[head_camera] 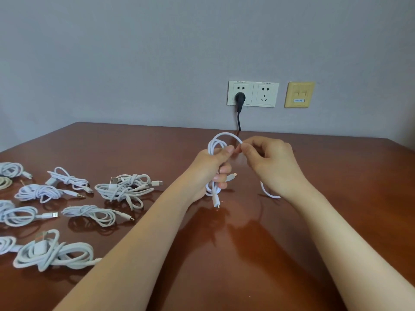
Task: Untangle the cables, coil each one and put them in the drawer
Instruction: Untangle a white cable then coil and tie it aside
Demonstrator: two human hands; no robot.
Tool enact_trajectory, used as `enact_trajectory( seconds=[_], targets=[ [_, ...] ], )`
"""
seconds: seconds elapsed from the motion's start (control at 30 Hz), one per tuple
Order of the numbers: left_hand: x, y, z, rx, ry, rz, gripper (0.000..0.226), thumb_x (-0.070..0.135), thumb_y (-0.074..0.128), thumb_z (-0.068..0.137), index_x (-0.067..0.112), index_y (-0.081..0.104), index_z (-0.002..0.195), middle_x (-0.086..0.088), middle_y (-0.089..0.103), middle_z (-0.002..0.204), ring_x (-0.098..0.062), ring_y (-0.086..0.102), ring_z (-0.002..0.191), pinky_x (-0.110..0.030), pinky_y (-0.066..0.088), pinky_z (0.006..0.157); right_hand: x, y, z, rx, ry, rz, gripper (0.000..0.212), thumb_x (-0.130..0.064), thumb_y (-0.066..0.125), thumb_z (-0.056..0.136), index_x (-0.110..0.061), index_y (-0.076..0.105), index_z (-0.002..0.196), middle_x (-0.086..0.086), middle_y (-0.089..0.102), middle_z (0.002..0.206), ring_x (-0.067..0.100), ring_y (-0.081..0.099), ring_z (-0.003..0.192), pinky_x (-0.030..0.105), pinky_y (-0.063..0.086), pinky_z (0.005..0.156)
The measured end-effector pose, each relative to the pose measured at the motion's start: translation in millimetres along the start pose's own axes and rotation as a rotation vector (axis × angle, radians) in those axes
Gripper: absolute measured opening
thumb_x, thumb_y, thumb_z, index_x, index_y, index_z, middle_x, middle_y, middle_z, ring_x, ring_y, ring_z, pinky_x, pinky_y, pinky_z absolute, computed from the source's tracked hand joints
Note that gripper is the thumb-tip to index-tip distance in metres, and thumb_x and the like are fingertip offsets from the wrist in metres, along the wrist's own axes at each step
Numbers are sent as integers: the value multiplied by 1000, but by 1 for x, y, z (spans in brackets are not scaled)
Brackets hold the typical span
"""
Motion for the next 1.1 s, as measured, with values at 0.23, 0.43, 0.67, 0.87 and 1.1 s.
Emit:
enact_trajectory(
  seconds=[0.23,0.43,0.67,0.87,1.1],
  targets=[
    [-2,17,-3,-36,72,-43,26,24,44,99,5,61,106,6,31,42,-6,24,30,-15,29,37,9,11,-3,-103,72,-72,41,-18,47,94,-20,51,53,-2,48,50,9,41,47,16,32,47],
    [-8,18,2,130,117,259,19,24,45,98,7,51,92,8,35,38,-9,30,29,-17,28,36,16,14,-4,-164,122,-216,46,-27,44,93,-24,48,47,-6,53,43,11,46,46,30,41,64],
    [-2,11,1,288,310,841,16,36,39,98,25,48,91,1,59,81,-26,59,78,-36,45,72,6,17,-9,-149,42,-409,46,-26,38,92,-18,36,47,1,43,50,25,42,56,36,42,84],
    [3,8,2,297,248,637,34,29,40,99,8,56,121,-13,63,106,-29,57,102,-26,35,74,2,22,-11,-225,-84,-411,35,-19,43,91,-26,43,57,-5,40,48,19,43,58,29,28,61],
    [2,13,1,36,68,-224,30,31,34,101,15,50,81,-2,71,91,-18,66,74,-30,52,71,13,20,-4,-186,-102,-208,25,-27,50,94,-12,59,76,-3,48,56,12,41,54,30,32,56]
  ],
)
Point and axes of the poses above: each hand's wrist, its own z-axis towards the middle knuckle, its own y-axis out of the palm, x = y × z, the point moved 4 cm from there along z, towards the middle knuckle
